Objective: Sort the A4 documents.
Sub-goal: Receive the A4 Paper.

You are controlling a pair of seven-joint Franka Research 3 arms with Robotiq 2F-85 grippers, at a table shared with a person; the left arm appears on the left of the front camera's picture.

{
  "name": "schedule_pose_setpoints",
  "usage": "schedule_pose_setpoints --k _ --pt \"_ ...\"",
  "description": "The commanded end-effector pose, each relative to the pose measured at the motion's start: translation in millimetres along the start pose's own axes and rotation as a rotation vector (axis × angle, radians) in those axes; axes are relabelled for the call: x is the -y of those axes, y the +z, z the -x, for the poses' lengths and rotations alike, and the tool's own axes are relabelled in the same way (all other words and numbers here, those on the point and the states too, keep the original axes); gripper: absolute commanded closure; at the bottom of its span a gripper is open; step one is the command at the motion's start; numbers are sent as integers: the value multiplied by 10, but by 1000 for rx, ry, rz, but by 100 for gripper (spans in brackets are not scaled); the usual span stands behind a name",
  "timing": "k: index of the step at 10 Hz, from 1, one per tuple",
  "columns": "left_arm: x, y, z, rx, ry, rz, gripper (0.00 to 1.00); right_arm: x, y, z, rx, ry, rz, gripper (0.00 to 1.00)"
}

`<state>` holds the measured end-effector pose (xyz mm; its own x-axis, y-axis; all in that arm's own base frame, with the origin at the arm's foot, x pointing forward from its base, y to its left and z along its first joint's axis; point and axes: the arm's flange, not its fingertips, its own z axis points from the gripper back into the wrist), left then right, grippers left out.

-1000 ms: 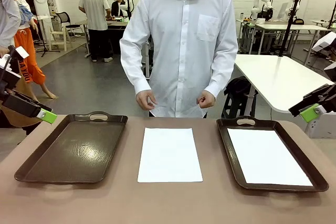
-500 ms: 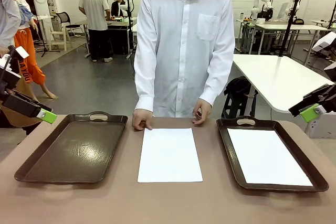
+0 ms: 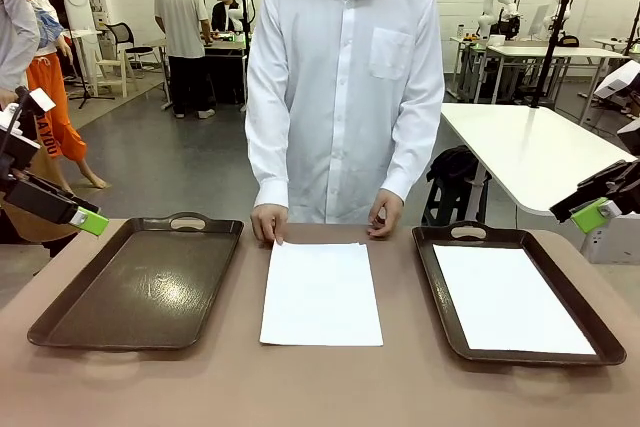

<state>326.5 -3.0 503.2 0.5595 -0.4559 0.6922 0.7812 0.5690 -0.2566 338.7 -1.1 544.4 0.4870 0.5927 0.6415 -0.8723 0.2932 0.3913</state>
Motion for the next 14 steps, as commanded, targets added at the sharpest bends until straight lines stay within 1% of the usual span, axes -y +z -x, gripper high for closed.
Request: schedule_pose_setpoints --k 1,14 --pt "-23 6 3 16 -18 15 0 -6 -2 -8 2 4 1 0" --pt "-23 6 3 16 -18 15 0 -6 -2 -8 2 4 1 0"
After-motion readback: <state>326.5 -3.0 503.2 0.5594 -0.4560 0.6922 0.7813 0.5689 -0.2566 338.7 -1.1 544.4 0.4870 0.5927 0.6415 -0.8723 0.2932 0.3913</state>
